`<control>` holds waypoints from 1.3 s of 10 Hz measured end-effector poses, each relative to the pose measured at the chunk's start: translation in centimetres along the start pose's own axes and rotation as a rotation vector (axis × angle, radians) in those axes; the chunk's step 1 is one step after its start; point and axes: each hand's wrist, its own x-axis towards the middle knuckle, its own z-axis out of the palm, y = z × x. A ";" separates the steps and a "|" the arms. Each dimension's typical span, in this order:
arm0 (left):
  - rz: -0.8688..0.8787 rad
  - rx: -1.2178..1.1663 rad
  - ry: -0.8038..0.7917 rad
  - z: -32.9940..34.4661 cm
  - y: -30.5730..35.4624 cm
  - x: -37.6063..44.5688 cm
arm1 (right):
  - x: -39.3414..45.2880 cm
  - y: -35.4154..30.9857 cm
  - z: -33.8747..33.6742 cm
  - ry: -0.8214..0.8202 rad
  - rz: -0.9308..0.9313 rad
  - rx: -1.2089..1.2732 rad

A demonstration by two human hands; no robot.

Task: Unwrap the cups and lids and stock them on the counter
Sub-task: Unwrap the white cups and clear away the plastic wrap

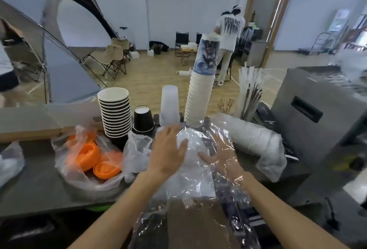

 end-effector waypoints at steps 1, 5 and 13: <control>-0.227 0.247 -0.193 0.6 -3.9 1.5 | 0.0 -2.2 0.1 -0.120 -0.094 0.178; -0.511 -0.017 -0.225 0.8 -5.1 0.5 | 3.4 -0.3 1.6 -0.164 -0.121 0.259; -0.844 -0.284 0.504 -2.5 0.9 -1.8 | 2.2 2.0 -2.0 0.121 0.050 0.029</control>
